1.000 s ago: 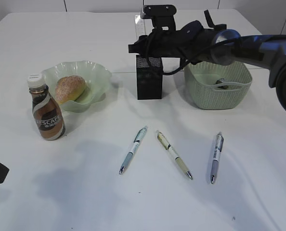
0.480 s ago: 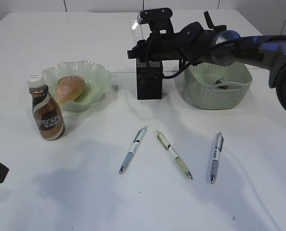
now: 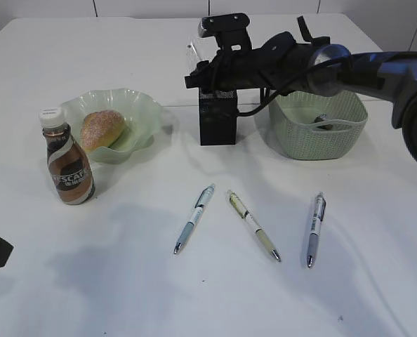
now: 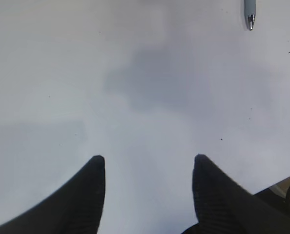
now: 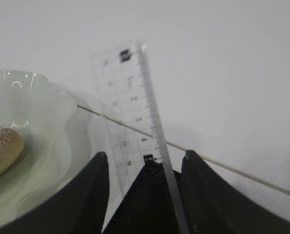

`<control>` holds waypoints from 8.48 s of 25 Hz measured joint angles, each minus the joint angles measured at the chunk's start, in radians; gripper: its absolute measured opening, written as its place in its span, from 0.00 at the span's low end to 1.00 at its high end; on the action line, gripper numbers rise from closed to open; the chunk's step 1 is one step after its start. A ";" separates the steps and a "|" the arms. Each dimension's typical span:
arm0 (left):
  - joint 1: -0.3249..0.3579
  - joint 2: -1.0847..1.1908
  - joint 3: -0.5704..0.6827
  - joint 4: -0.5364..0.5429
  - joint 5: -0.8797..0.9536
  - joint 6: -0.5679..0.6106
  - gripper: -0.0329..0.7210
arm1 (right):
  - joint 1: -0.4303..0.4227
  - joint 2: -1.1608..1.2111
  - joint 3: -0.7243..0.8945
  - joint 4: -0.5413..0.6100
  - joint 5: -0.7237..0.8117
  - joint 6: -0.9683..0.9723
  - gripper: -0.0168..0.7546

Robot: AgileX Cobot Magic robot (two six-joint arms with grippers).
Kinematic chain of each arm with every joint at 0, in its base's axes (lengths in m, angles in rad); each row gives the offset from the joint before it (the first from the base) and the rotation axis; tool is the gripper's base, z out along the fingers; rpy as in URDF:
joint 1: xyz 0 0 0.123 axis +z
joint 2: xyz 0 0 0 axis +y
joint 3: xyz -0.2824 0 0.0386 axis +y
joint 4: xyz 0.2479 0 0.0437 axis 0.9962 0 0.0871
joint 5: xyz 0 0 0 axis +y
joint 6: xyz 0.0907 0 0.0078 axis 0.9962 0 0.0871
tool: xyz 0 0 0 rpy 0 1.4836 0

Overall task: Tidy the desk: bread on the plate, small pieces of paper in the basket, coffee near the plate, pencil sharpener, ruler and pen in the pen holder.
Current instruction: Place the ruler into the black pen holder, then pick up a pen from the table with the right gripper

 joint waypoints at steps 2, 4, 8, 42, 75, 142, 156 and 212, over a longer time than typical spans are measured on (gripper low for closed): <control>0.000 0.000 0.000 0.000 0.000 0.000 0.58 | -0.002 0.000 0.000 0.000 0.001 0.000 0.52; 0.000 0.000 0.000 0.000 0.000 0.000 0.58 | -0.004 0.000 0.000 0.000 0.002 0.000 0.53; 0.000 0.000 0.000 0.000 0.000 0.000 0.58 | -0.008 0.000 0.000 -0.002 0.004 0.000 0.53; 0.000 0.000 0.000 0.000 0.000 0.000 0.58 | -0.029 -0.368 -0.018 -0.028 0.195 -0.029 0.64; 0.000 0.000 0.000 0.000 0.055 0.000 0.58 | -0.156 -0.423 -0.018 -0.443 0.816 0.481 0.30; 0.000 0.000 0.000 -0.015 -0.012 0.000 0.58 | -0.156 -1.021 1.220 -0.683 0.483 0.920 0.24; 0.000 0.000 0.000 -0.016 -0.018 0.000 0.58 | -0.156 -0.802 1.172 -0.589 0.350 1.106 0.48; 0.000 0.000 0.000 -0.030 -0.026 0.000 0.58 | -0.099 -0.410 0.760 -0.872 0.585 1.536 0.48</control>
